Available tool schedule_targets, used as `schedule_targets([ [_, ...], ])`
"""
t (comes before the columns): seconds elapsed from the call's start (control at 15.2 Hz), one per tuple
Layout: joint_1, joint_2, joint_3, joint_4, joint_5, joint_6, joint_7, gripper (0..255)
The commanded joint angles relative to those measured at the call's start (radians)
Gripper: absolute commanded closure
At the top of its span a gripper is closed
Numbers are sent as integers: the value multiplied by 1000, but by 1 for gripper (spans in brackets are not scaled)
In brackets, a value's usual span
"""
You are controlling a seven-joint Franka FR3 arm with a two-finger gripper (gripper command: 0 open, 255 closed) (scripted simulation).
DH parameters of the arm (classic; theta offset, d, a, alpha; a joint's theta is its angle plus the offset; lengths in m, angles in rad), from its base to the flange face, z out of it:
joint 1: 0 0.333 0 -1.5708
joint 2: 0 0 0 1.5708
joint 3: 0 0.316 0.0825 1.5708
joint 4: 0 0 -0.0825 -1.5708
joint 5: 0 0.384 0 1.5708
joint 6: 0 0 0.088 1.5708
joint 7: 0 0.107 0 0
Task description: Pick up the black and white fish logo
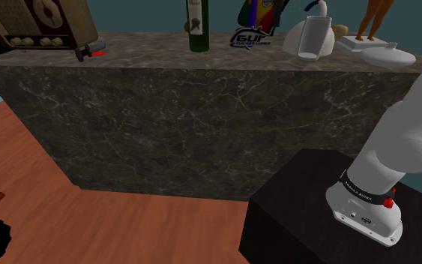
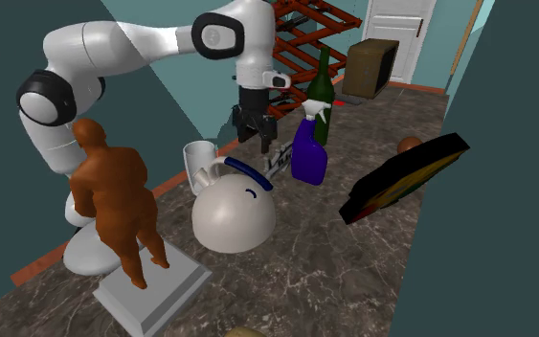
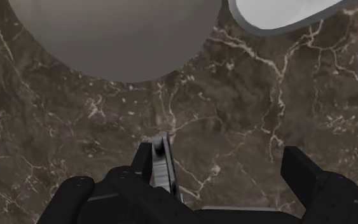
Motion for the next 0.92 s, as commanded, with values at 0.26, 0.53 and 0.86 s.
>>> schedule_targets([
  [0.26,-36,317,-14,404,72,-129,-252,0],
  [0.53,-28,281,-10,296,63,-58,-239,0],
  [0.86,-22,256,-8,213,57,1,-229,0],
])
